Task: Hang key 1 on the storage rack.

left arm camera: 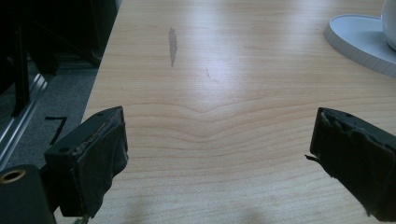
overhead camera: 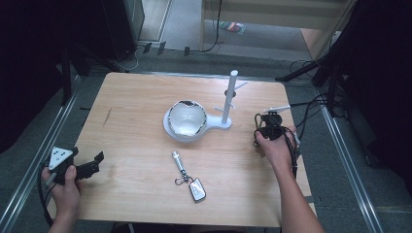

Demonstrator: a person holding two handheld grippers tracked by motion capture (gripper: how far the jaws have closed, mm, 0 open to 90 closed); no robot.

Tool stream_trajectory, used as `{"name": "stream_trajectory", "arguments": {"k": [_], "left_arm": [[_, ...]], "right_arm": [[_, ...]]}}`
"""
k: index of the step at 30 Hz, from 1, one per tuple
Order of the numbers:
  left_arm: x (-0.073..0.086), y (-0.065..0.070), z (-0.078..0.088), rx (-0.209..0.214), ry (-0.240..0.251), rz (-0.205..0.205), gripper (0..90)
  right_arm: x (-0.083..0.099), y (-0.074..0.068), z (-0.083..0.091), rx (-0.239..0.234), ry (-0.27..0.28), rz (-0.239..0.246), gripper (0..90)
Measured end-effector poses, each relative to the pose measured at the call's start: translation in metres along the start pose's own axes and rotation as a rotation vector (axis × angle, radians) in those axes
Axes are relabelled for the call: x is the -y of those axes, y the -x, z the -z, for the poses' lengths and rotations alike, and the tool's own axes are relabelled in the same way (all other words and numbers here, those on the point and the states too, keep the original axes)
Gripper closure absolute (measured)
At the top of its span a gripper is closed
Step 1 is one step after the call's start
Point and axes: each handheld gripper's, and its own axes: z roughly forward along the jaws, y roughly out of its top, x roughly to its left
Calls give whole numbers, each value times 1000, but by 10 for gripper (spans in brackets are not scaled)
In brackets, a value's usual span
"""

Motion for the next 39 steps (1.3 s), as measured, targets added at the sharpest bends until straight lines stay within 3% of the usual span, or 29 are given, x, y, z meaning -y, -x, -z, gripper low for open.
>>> {"name": "stream_trajectory", "arguments": {"k": [14, 39], "left_arm": [[0, 0, 0, 1, -1, 1, 44], [0, 0, 0, 1, -1, 1, 44]], "right_arm": [[-5, -10, 28, -65, 248, -30, 688], [-8, -9, 62, -137, 531, 47, 682]]}}
